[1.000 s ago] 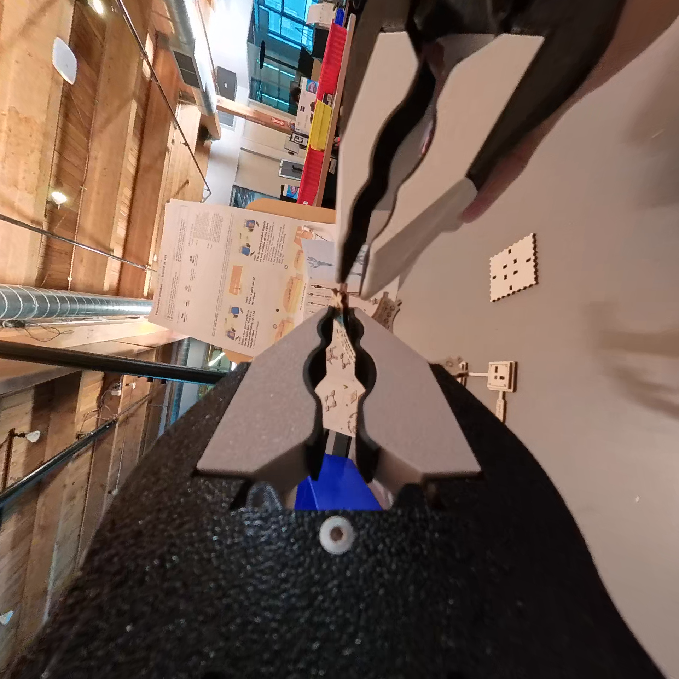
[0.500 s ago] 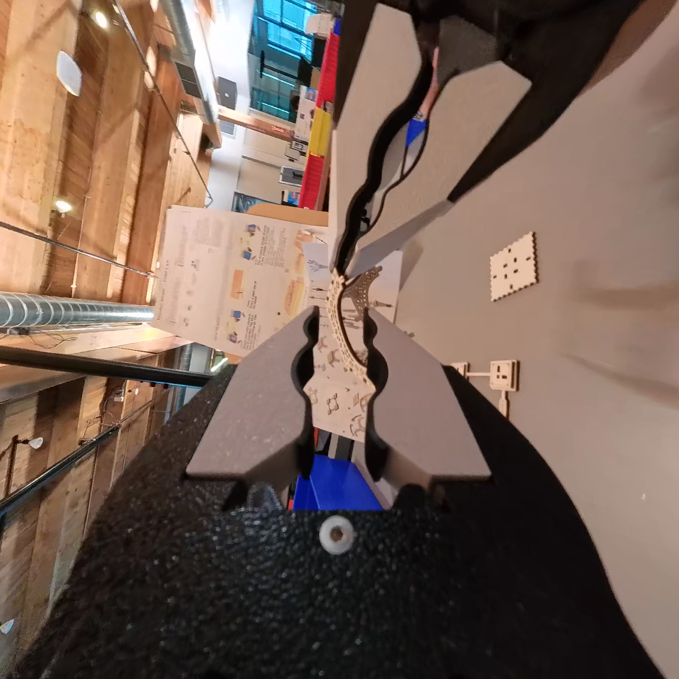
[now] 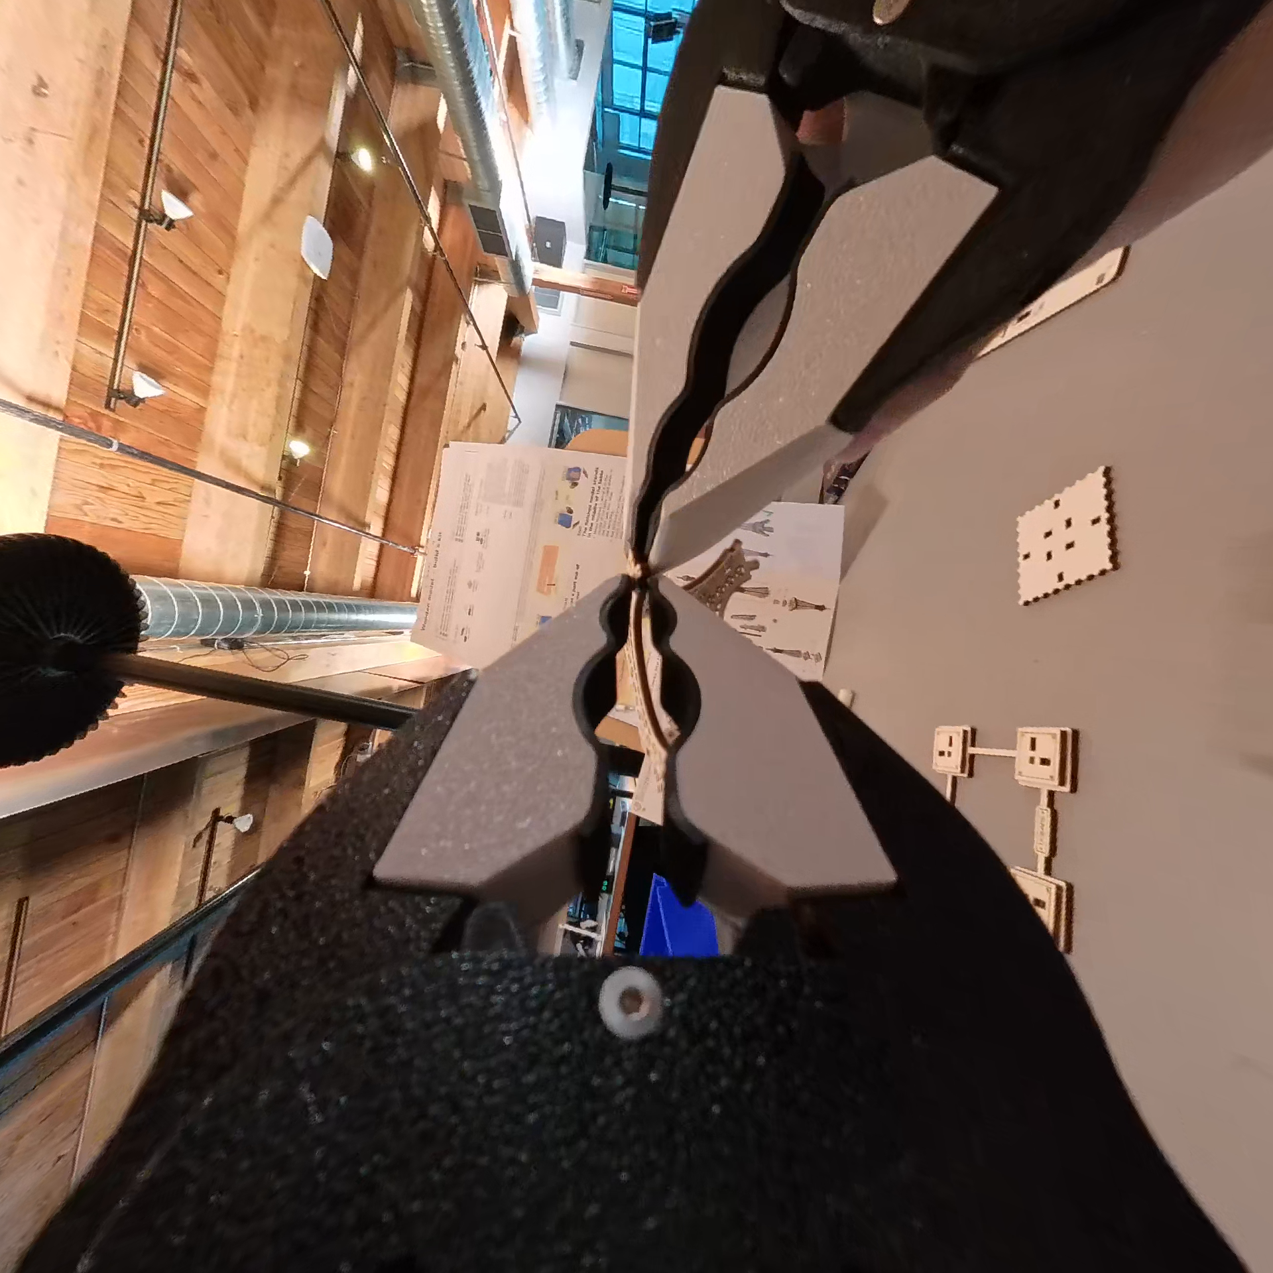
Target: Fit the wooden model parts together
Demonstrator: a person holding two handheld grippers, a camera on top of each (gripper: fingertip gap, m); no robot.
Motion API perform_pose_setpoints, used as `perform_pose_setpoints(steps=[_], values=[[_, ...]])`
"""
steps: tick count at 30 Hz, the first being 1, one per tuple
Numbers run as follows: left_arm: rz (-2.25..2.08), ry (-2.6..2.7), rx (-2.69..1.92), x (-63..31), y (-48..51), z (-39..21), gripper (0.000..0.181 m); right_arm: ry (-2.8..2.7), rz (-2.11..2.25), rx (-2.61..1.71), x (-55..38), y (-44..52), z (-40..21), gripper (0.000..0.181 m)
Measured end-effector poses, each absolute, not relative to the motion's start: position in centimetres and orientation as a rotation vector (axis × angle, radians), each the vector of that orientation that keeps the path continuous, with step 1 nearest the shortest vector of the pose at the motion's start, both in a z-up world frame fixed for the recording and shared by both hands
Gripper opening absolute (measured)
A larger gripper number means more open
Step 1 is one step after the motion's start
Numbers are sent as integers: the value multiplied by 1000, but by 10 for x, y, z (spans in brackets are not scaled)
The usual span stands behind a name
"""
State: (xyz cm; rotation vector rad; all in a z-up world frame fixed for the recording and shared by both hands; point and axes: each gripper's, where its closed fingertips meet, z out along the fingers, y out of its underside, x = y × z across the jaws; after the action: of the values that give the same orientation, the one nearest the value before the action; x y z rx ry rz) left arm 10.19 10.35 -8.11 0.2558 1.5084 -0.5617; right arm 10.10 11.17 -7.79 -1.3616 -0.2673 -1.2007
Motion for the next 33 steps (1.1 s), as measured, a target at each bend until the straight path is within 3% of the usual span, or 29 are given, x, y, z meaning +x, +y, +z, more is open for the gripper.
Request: perform_pose_setpoints(steps=[17,33], values=[[-598,1401,239,99,107,-67,0,-237,-1137,-1316,101,107,-72,8],[-643,1381,269,96,103,-67,6,-264,-1282,-1289,99,107,-66,0]])
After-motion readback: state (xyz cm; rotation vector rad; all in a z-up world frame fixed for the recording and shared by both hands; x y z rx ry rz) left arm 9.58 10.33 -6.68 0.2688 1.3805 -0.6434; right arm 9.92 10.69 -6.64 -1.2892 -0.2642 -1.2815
